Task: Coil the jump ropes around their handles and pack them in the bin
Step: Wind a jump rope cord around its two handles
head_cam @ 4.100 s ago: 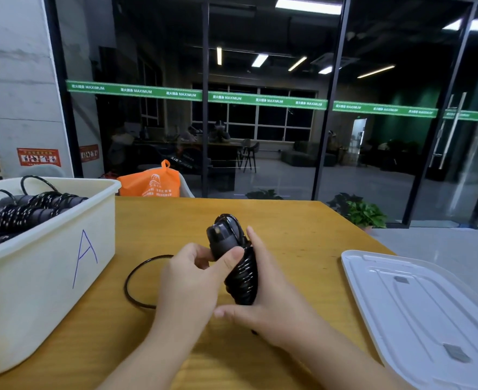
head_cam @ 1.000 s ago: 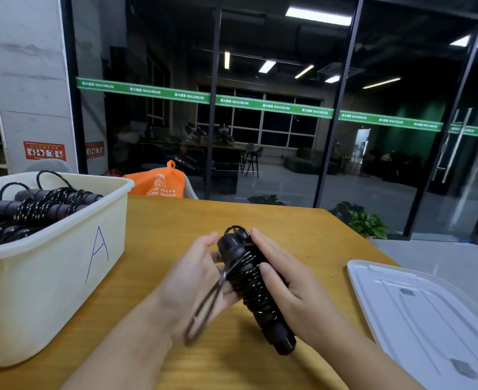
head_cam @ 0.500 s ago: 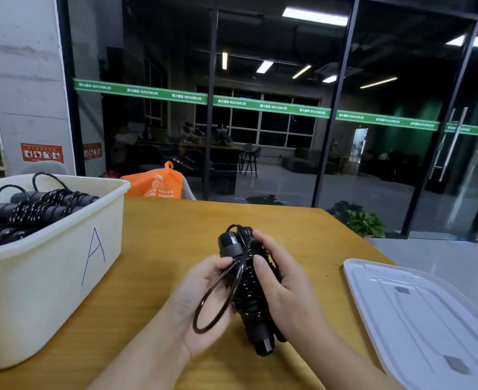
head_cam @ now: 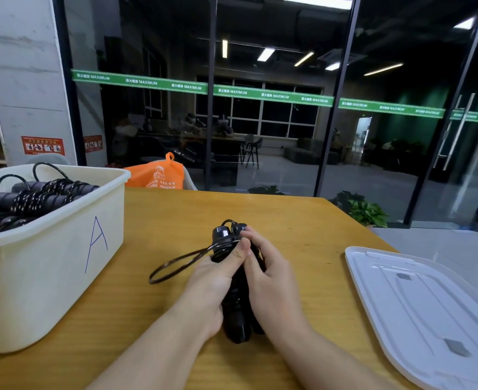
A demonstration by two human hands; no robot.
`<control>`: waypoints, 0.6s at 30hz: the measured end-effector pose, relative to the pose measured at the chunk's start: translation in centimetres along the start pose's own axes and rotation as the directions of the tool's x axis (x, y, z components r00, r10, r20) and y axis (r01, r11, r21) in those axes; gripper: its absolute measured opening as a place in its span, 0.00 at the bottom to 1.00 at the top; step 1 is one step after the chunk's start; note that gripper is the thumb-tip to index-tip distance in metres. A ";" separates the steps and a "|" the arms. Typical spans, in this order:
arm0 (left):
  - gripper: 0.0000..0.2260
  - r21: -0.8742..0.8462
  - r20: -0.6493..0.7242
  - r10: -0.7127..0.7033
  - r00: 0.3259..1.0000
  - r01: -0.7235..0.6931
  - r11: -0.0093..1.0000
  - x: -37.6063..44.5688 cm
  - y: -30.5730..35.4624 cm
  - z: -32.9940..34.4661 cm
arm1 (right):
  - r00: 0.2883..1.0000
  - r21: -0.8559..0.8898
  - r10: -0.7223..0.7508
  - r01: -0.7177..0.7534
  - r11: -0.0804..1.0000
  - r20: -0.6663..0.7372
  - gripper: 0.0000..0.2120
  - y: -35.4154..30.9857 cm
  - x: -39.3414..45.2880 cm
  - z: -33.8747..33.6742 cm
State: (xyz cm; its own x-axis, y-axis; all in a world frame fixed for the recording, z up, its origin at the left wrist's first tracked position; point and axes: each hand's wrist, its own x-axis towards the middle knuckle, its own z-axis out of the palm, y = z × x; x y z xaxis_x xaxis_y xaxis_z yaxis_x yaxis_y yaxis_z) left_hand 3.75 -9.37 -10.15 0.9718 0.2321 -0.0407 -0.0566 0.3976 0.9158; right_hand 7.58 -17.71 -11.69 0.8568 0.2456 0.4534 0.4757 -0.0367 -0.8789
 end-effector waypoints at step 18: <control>0.15 0.113 -0.187 -0.092 0.978 0.115 0.987 1.3 -0.2 -0.6 | 0.839 0.593 0.536 -0.386 0.707 -0.093 0.14 0.9 2.8 -3.9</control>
State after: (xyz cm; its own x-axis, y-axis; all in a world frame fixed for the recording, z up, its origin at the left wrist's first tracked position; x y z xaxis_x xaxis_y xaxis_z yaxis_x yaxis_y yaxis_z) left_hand 4.88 -8.59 -10.60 0.9130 0.3561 -0.1989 0.0812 0.3191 0.9442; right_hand 11.15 -20.85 -10.63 0.9924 0.0966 -0.0765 -0.1123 0.4532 -0.8843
